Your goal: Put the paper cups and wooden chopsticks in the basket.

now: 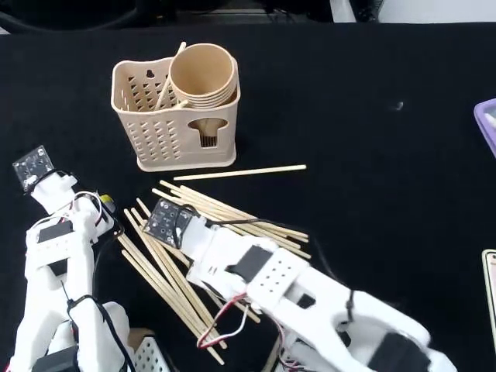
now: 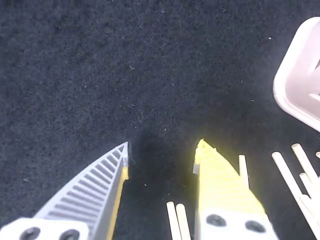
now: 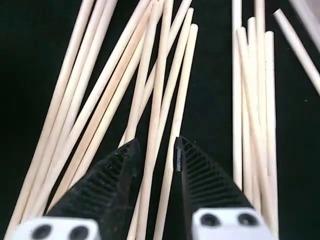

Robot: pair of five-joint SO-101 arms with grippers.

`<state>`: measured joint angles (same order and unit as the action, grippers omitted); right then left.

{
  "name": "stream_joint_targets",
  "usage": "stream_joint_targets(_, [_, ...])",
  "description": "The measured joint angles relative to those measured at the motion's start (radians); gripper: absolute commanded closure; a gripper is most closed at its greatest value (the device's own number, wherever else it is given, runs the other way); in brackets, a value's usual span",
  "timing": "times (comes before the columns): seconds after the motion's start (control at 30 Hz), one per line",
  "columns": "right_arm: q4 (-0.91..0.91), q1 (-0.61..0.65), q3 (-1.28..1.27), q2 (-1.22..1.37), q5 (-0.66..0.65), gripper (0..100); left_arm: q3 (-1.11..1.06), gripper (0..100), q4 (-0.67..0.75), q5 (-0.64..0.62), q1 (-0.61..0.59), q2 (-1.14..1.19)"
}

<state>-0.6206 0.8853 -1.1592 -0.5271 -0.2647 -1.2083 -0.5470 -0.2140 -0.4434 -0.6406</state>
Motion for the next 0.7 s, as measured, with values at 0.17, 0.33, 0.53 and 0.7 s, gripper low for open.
stream_joint_targets(0.17, [0.046, 0.000, 0.028, 0.149, -0.002, 88.0, 0.000, 78, 0.000, 0.000, 0.000, 0.000])
stream_joint_targets(0.33, [0.052, 0.005, 0.066, 0.203, -0.002, 90.6, 0.000, 78, 0.000, 0.000, 0.000, 0.000])
stream_joint_targets(0.53, [0.052, -0.006, 0.064, 0.209, -0.002, 98.2, 0.000, 78, 0.000, 0.000, 0.000, 0.000])
stream_joint_targets(0.7, [0.057, -0.117, 0.069, 0.209, 0.000, 98.8, 0.000, 78, 0.000, 0.000, 0.000, 0.000])
